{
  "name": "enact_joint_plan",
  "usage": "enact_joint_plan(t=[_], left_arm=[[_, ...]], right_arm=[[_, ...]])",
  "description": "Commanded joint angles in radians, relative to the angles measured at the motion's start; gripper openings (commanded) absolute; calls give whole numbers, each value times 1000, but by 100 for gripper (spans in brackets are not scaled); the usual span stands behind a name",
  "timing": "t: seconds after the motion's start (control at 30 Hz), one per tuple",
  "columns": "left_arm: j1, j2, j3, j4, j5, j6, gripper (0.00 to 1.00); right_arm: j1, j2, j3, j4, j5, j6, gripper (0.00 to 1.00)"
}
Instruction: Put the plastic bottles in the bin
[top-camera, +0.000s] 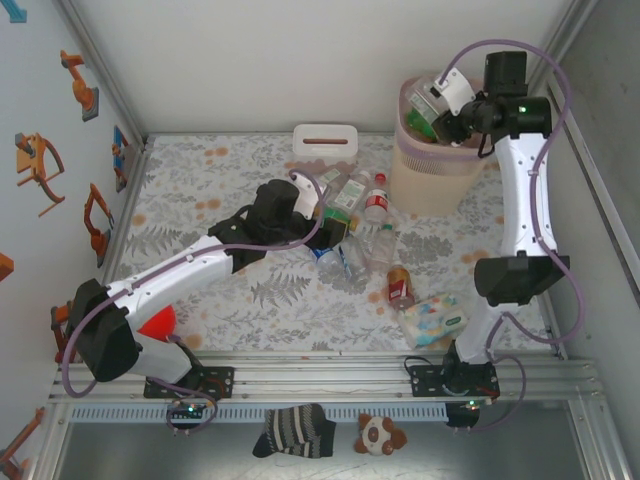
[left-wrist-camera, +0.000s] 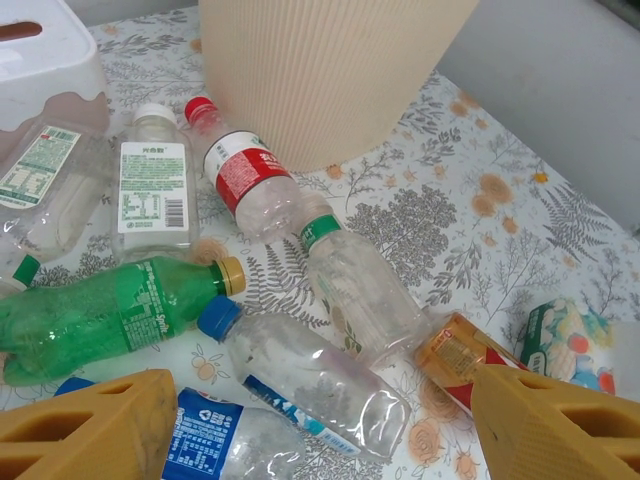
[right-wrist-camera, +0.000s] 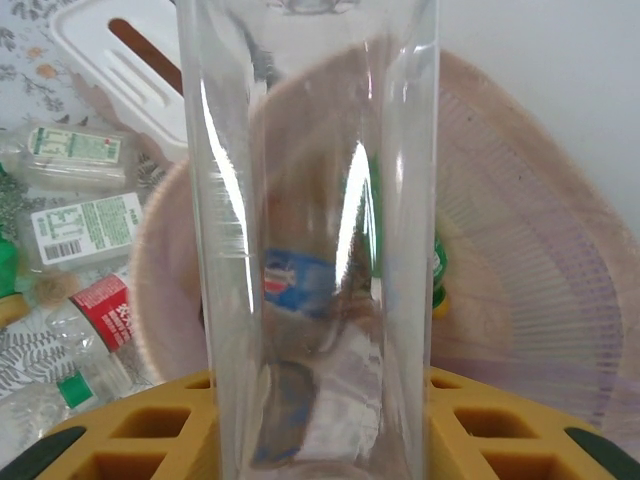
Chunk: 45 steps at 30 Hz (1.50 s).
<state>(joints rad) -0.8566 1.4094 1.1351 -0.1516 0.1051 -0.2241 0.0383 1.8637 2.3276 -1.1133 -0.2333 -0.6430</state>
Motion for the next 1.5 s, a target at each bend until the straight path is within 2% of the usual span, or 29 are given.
enact_joint_plan(t=[0.0,0.17,0.3,0.57,0.77,0.9,1.07,1.27,1.47], left_arm=[[6,-12,23,-17,23,5,77],[7,-21,15,-18,16,-4,77],[7,-21,6,-10,15,-9,77],[8,-21,2,-5,15,-16,77],[8,-30,-14,8,-2,-27,77],[8,-29,-20,20,16,-36,77],[8,-45,-34,22,3,-44,77],[8,-67,-60,44,-7,-59,77],[7,-76,-66,39,-12,-62,77]], right_arm=[[-22,38,34,22,-51,-17,28],[-38,74,67,63,-113,-2,29],[-38,86,40,137,-86,31,29],[-38,77,-75,147,-48,63,30],[-39,33,-158,145,51,101,39],[-38,7,-173,149,115,121,55],[-38,-35,-170,193,112,180,59],[-38,-39,-163,288,71,344,58],[-38,27,-109,303,36,571,45]])
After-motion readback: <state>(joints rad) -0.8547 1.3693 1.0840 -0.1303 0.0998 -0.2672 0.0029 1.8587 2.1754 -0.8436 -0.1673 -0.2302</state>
